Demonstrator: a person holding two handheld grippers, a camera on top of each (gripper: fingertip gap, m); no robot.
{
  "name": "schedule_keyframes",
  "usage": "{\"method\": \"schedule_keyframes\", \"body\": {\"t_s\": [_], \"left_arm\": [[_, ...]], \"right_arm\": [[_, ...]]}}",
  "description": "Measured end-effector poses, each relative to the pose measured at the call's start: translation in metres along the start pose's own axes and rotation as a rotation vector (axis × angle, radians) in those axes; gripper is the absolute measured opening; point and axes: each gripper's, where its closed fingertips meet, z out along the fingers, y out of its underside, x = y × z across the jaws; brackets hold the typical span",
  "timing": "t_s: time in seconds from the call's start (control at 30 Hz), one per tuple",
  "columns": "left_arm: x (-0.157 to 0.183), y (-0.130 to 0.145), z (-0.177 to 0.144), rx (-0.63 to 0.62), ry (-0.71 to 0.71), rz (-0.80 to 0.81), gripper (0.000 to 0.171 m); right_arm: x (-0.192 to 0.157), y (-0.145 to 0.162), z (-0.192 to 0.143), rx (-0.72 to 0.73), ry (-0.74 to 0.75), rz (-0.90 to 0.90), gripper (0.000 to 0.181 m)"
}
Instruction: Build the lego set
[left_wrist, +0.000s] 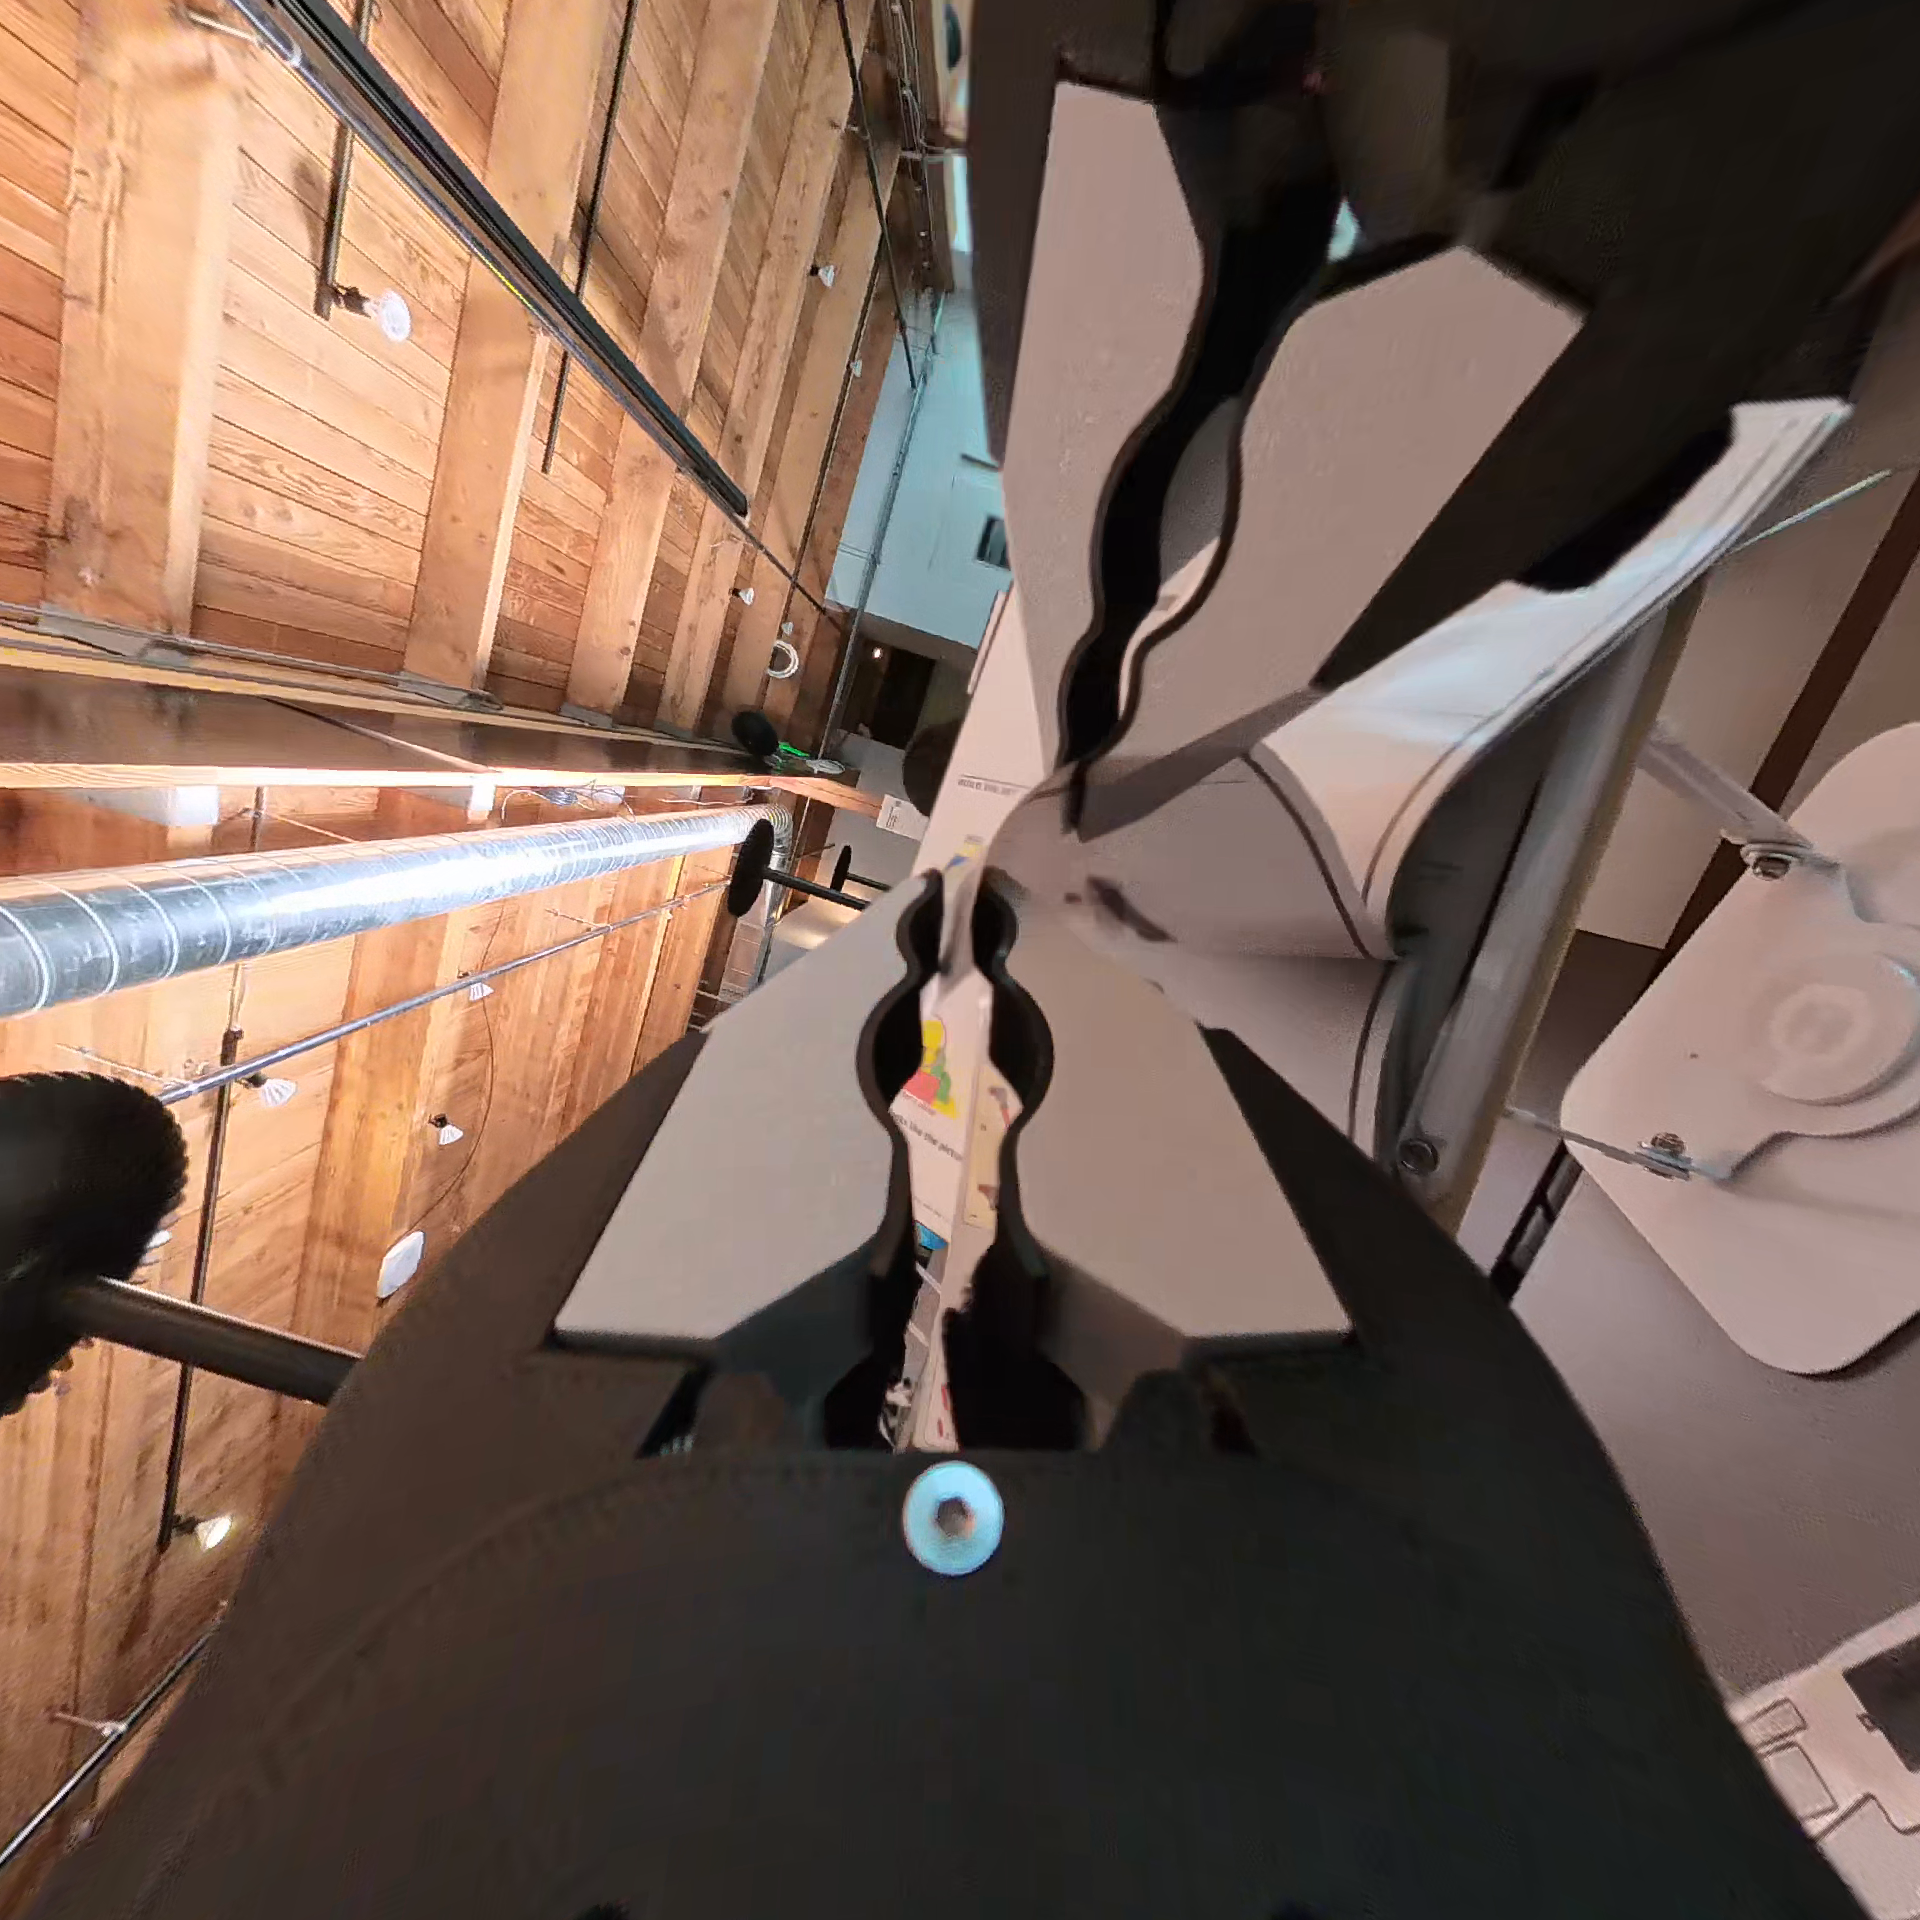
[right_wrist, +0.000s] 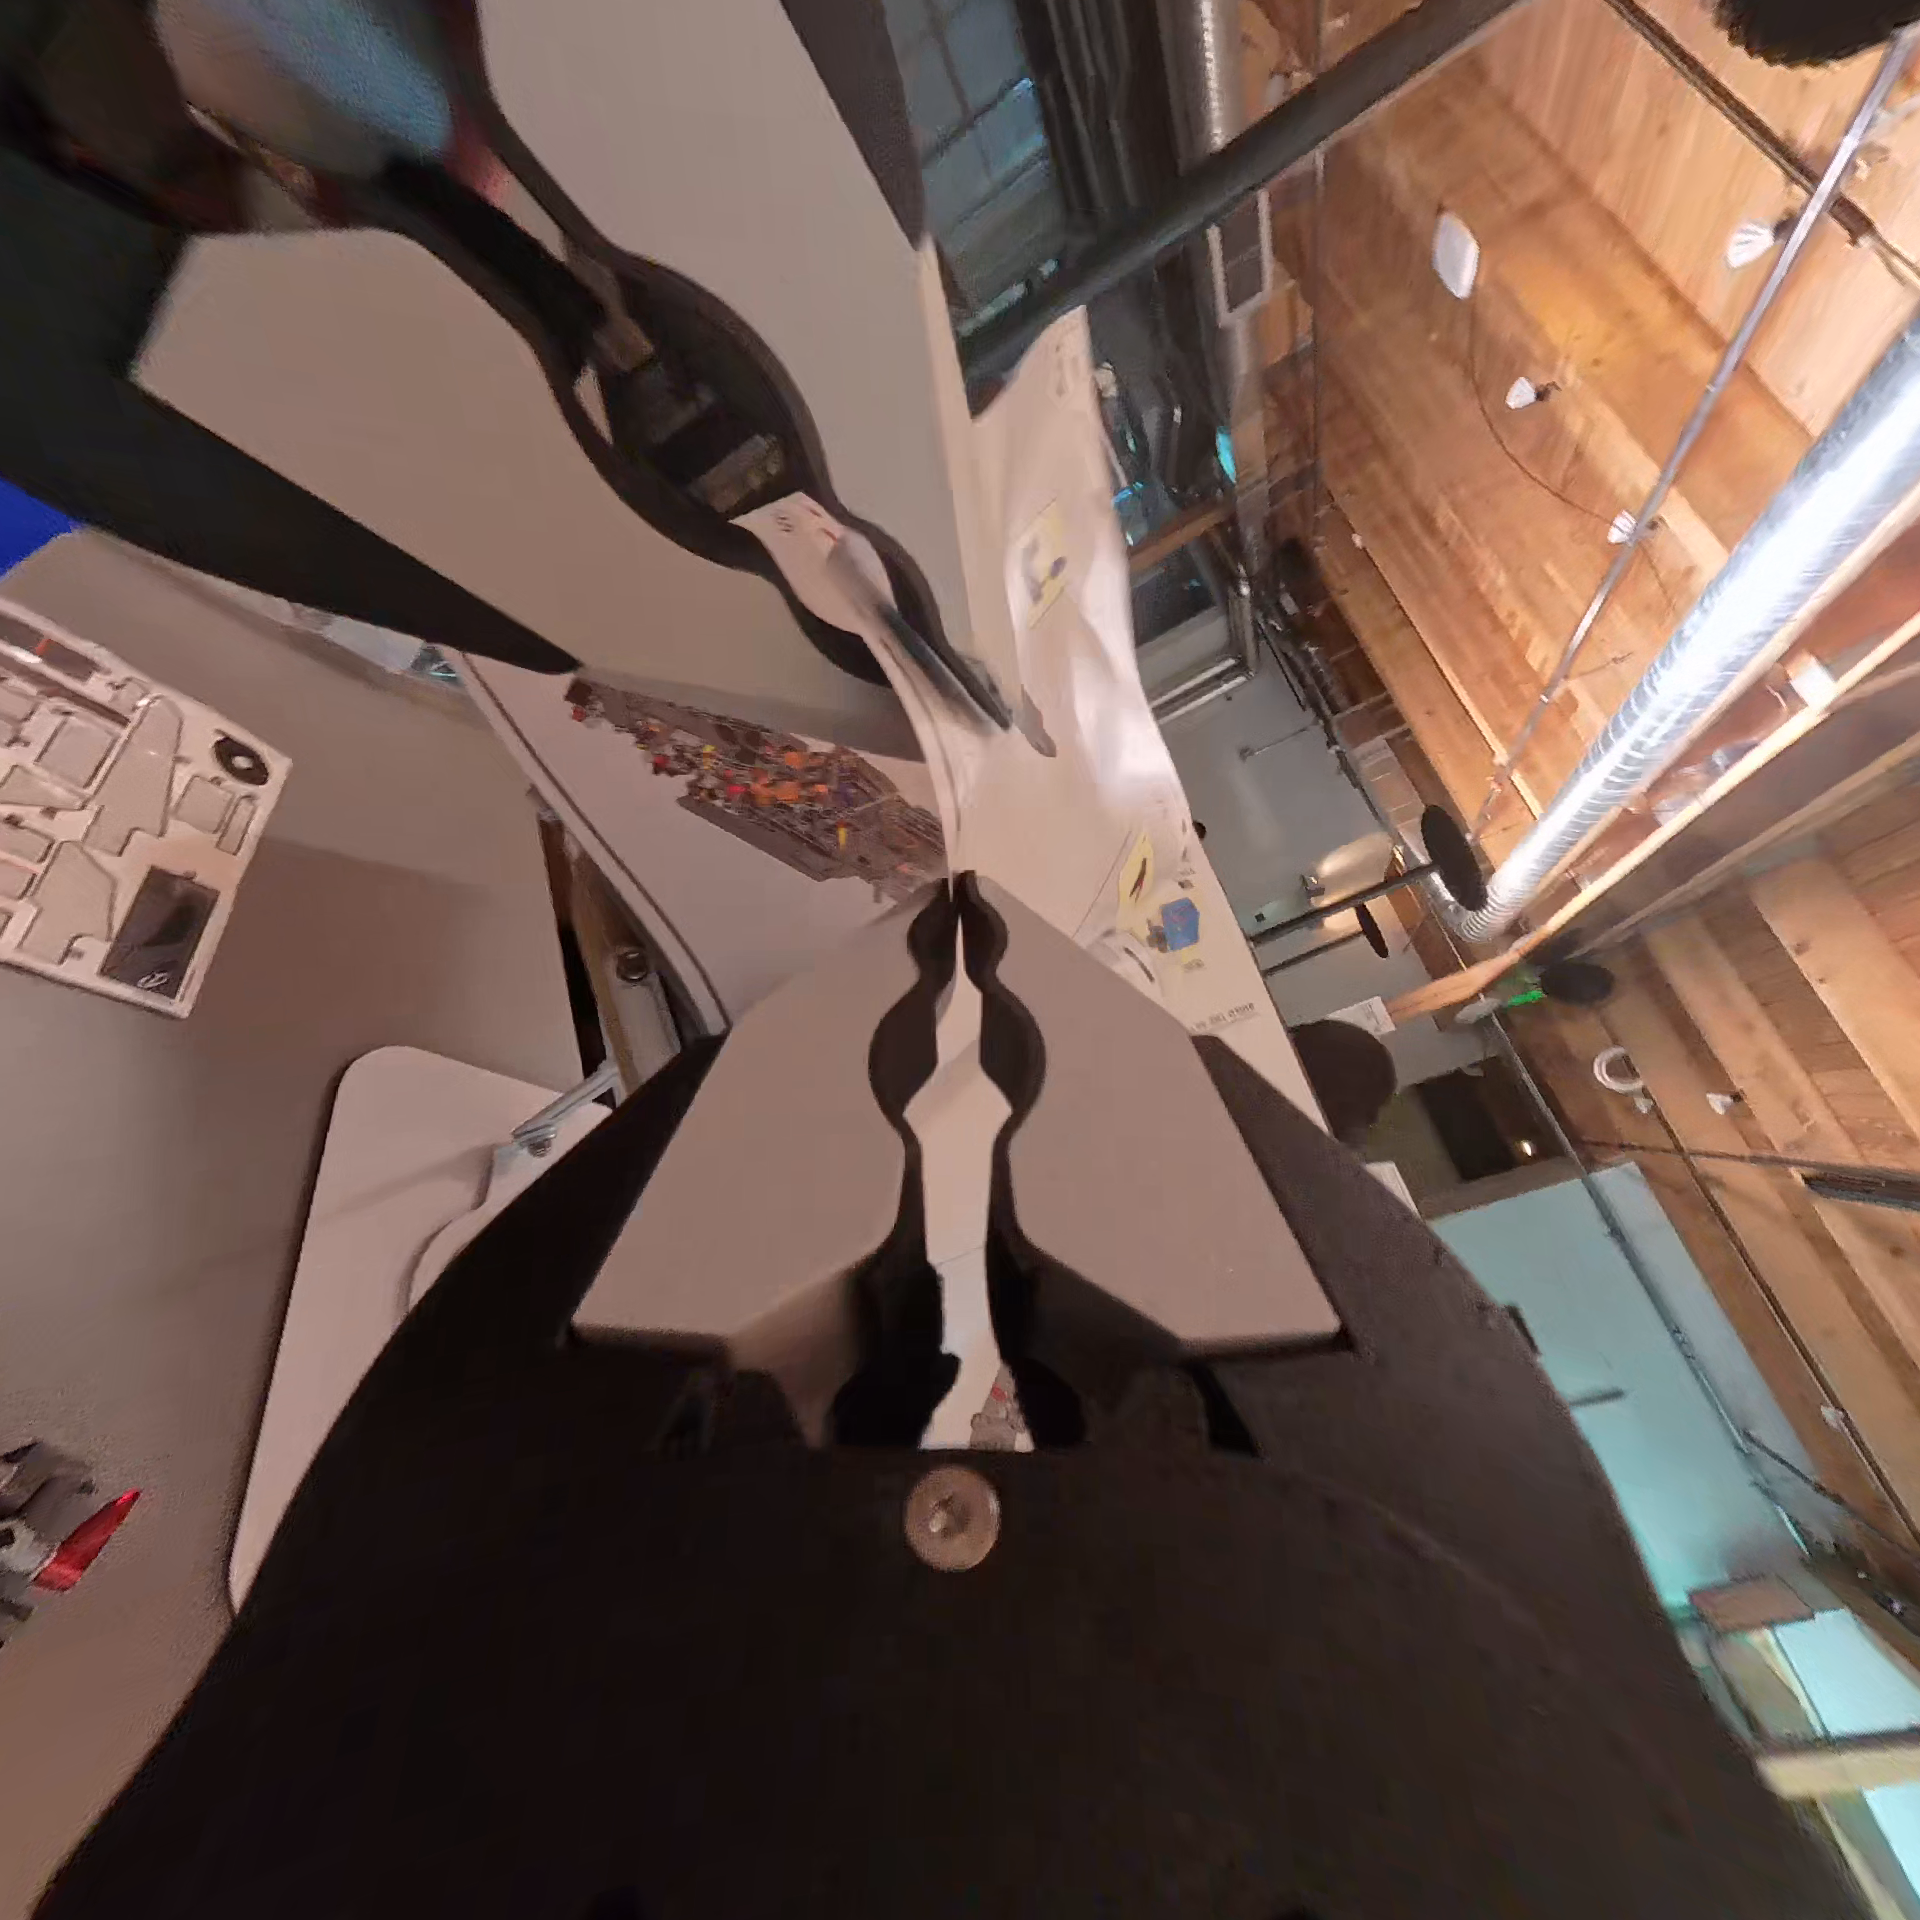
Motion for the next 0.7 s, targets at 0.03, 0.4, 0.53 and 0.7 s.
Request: {"method": "schedule_keyframes", "body": {"t_s": [0.03, 0.4, 0.53, 0.7], "left_arm": [[-0.006, -0.003, -0.001, 0.008, -0.016, -0.011, 0.012], [0.029, 0.111, -0.009, -0.230, 0.160, -0.379, 0.046], [0.066, 0.168, -0.001, -0.373, 0.246, -0.543, 0.063], [0.091, 0.208, 0.000, -0.473, 0.281, -0.567, 0.074]], "right_arm": [[0.007, 0.002, -0.001, -0.006, 0.026, 0.028, 0.000], [0.047, 0.113, -0.041, -0.028, 0.129, 0.663, 0.000], [0.034, 0.154, -0.039, -0.059, 0.100, 0.840, 0.000], [0.017, 0.184, -0.033, -0.106, 0.052, 0.954, 0.000]]}}
